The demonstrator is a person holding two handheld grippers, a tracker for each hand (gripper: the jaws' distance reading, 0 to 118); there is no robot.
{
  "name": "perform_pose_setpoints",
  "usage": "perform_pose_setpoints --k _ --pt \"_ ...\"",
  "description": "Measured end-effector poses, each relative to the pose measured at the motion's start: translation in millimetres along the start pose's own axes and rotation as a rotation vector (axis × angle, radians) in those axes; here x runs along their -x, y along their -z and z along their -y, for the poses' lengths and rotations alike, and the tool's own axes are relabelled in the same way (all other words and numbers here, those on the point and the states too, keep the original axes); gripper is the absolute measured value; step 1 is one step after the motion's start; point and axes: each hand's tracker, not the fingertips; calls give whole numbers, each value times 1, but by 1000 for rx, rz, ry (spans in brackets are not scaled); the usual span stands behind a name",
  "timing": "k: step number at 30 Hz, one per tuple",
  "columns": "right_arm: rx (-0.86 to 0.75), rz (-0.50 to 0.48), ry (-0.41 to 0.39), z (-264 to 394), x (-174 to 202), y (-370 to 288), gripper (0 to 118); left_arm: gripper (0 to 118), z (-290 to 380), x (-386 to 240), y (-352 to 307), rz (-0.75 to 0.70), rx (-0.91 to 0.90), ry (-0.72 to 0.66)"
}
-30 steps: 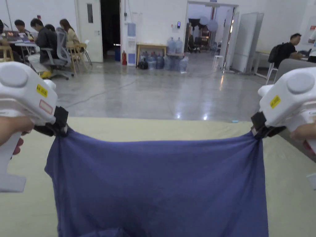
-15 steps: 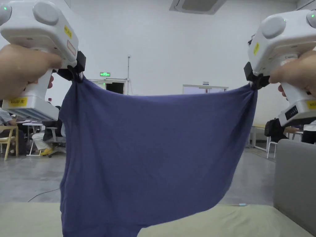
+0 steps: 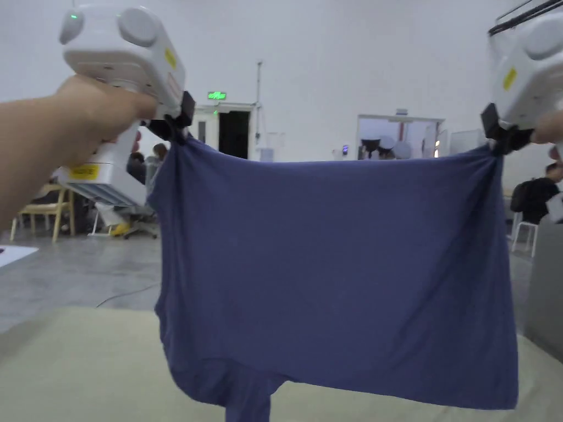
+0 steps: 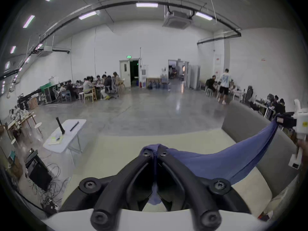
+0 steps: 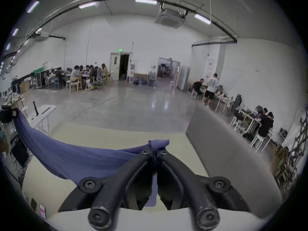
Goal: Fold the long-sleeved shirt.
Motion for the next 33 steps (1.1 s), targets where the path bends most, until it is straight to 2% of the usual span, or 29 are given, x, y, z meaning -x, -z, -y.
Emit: perform_pose_setpoints --k 1,4,7,12,17,19,22,24,27,29,33 --pt "10 -9 -6 16 2 8 0 0 13 1 9 16 29 -9" --pt "104 -5 -92 66 11 35 0 0 55 7 36 16 138 2" --pt "161 -16 -126 109 16 47 0 0 99 5 47 35 230 35" --pt "223 -50 -180 170 15 22 0 0 152 10 26 63 301 53" --pt "303 -149 -187 237 4 -29 0 0 208 8 -30 65 359 99" --pt "299 -161 -182 268 -2 -51 0 0 238 4 -49 90 407 118" --pt "336 -197 -131 323 -9 -74 0 0 294 -5 -79 121 458 140" --pt "375 -216 -129 367 -11 -86 0 0 337 -10 -94 146 503 149" --pt "425 -225 -160 437 -11 -102 0 0 399 -9 -111 176 579 117" --pt "485 -251 -113 483 -13 -110 0 0 439 -2 -113 181 589 75" --pt "576 -261 -97 561 -17 -113 0 0 509 -4 -133 217 636 48"
